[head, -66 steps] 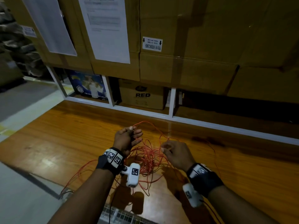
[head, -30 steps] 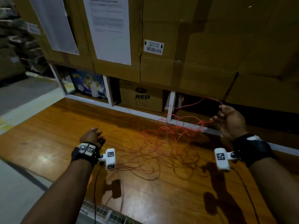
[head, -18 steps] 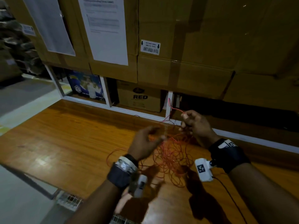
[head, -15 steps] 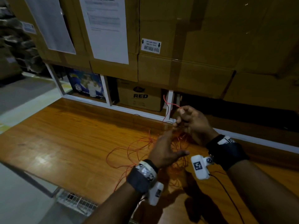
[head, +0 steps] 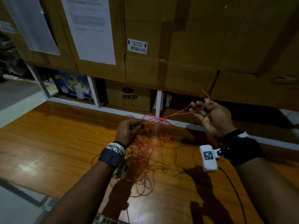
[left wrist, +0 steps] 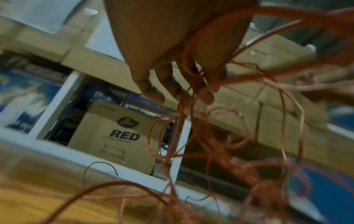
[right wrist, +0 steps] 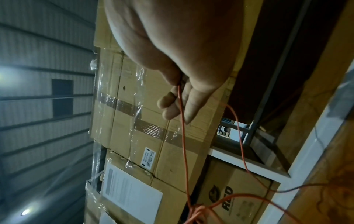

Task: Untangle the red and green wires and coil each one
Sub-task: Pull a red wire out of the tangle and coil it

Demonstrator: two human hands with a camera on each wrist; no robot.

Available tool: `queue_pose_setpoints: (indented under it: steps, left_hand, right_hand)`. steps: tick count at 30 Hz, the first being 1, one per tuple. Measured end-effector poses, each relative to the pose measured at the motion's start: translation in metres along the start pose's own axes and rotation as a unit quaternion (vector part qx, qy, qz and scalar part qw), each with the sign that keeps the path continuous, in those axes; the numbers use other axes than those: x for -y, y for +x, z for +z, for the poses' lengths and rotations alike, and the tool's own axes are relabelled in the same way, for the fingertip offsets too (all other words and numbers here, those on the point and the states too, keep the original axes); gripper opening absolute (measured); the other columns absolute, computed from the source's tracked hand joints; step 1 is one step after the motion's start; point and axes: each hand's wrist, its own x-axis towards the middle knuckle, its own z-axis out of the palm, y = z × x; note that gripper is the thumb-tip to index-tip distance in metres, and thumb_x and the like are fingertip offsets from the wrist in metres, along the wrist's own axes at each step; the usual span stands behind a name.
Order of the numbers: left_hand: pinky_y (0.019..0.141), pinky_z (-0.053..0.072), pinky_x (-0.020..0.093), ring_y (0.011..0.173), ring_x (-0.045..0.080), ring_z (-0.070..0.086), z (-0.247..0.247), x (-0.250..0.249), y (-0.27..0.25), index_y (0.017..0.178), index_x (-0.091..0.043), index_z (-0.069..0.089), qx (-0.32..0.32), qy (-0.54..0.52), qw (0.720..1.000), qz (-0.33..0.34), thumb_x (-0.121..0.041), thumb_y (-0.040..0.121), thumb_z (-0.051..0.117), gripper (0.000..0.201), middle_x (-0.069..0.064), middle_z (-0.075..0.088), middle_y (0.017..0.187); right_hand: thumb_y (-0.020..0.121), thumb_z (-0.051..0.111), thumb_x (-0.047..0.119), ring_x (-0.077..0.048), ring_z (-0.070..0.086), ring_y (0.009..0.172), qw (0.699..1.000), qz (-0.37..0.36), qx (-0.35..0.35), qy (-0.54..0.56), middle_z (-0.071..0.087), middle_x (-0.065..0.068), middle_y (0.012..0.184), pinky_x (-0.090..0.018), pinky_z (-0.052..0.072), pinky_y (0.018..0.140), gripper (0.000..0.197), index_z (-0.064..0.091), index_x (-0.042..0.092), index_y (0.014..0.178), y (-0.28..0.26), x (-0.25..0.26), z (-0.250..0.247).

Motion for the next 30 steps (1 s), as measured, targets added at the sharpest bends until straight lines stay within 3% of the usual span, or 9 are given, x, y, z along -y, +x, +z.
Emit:
queue_pose_setpoints:
  steps: [2, 4, 7, 14, 17, 19, 24, 27, 30]
  left_hand:
    - [0.083, 0.060, 0.033, 0.093, 0.012, 0.073, -0.009, 0.004, 0.004, 0.108, -0.018, 0.080, -0.010, -0.045, 0.999, -0.028, -0.020, 0.098, 0.068, 0.016, -0.002, 0.078, 0.099]
    - [0.080, 0.060, 0.032, 0.091, 0.018, 0.073, -0.015, 0.000, 0.004, 0.105, -0.016, 0.080, -0.015, -0.088, 0.995, -0.035, -0.016, 0.098, 0.068, 0.015, 0.005, 0.078, 0.098]
    - [0.069, 0.055, 0.024, 0.080, 0.012, 0.068, -0.017, -0.006, -0.002, 0.109, -0.011, 0.078, 0.017, -0.100, 0.995, -0.022, -0.018, 0.099, 0.065, 0.018, 0.011, 0.073, 0.094]
    - [0.073, 0.056, 0.040, 0.074, 0.023, 0.067, -0.009, -0.013, -0.010, 0.099, -0.005, 0.079, 0.023, -0.132, 0.991, -0.023, -0.019, 0.098, 0.067, 0.018, 0.016, 0.074, 0.082]
    - [0.070, 0.054, 0.037, 0.069, 0.018, 0.067, -0.009, -0.017, -0.013, 0.093, -0.014, 0.080, 0.018, -0.148, 0.988, -0.027, -0.018, 0.098, 0.068, 0.014, 0.009, 0.073, 0.073]
    - [0.072, 0.051, 0.034, 0.068, 0.015, 0.065, -0.008, -0.018, -0.014, 0.084, -0.020, 0.080, 0.030, -0.147, 0.988, -0.037, -0.022, 0.096, 0.070, 0.016, 0.005, 0.072, 0.069]
    - [0.083, 0.051, 0.044, 0.075, 0.037, 0.064, -0.008, -0.013, -0.018, 0.077, -0.007, 0.076, 0.101, -0.152, 0.980, -0.073, -0.045, 0.092, 0.072, 0.041, 0.012, 0.072, 0.073]
    - [0.099, 0.051, 0.044, 0.090, 0.014, 0.072, -0.007, -0.018, -0.017, 0.081, 0.009, 0.070, 0.136, -0.167, 0.973, -0.086, -0.022, 0.098, 0.066, 0.035, -0.003, 0.074, 0.075]
    - [0.095, 0.052, 0.034, 0.100, 0.017, 0.073, -0.006, -0.024, -0.018, 0.071, -0.005, 0.072, 0.154, -0.184, 0.967, -0.092, -0.018, 0.101, 0.062, 0.033, 0.003, 0.077, 0.085]
  right_hand:
    - [0.108, 0.039, 0.008, -0.029, 0.077, 0.095, 1.000, 0.002, -0.025, -0.011, 0.074, -0.014, 0.097, -0.043, 0.062, 0.075, 0.013, 0.051, 0.011, 0.110, 0.001, -0.008, -0.006]
    - [0.108, 0.040, 0.008, -0.030, 0.076, 0.095, 0.998, 0.007, -0.030, -0.060, 0.074, -0.019, 0.105, -0.044, 0.062, 0.079, 0.012, 0.051, 0.012, 0.111, 0.000, -0.023, -0.013]
    - [0.107, 0.049, 0.014, -0.029, 0.077, 0.087, 0.986, 0.017, -0.004, -0.163, 0.073, -0.023, 0.108, -0.037, 0.063, 0.068, 0.015, 0.053, 0.008, 0.121, -0.007, -0.044, -0.019]
    - [0.096, 0.069, 0.018, -0.029, 0.076, 0.097, 0.977, 0.014, 0.082, -0.195, 0.078, -0.012, 0.104, -0.042, 0.060, 0.075, 0.040, 0.050, 0.021, 0.132, -0.023, -0.056, -0.003]
    - [0.095, 0.071, 0.028, -0.028, 0.076, 0.094, 0.964, 0.010, 0.090, -0.250, 0.078, -0.008, 0.103, -0.044, 0.062, 0.076, 0.039, 0.054, 0.023, 0.130, -0.026, -0.065, 0.007]
    - [0.098, 0.065, 0.037, -0.026, 0.076, 0.090, 0.963, 0.010, 0.075, -0.258, 0.077, -0.006, 0.103, -0.038, 0.062, 0.069, 0.028, 0.060, 0.023, 0.122, -0.027, -0.069, 0.013]
    - [0.104, 0.058, 0.029, -0.017, 0.068, 0.075, 0.964, -0.002, 0.077, -0.254, 0.074, -0.006, 0.094, -0.029, 0.054, 0.058, 0.023, 0.070, 0.011, 0.107, -0.019, -0.066, 0.028]
    - [0.101, 0.063, 0.021, -0.015, 0.065, 0.064, 0.922, -0.017, 0.101, -0.374, 0.074, -0.004, 0.080, -0.027, 0.048, 0.050, 0.017, 0.073, 0.008, 0.094, -0.012, -0.070, 0.037]
    - [0.101, 0.062, 0.023, -0.007, 0.060, 0.052, 0.871, 0.007, 0.144, -0.469, 0.072, -0.002, 0.071, -0.026, 0.043, 0.046, 0.024, 0.073, 0.008, 0.086, -0.004, -0.080, 0.041]
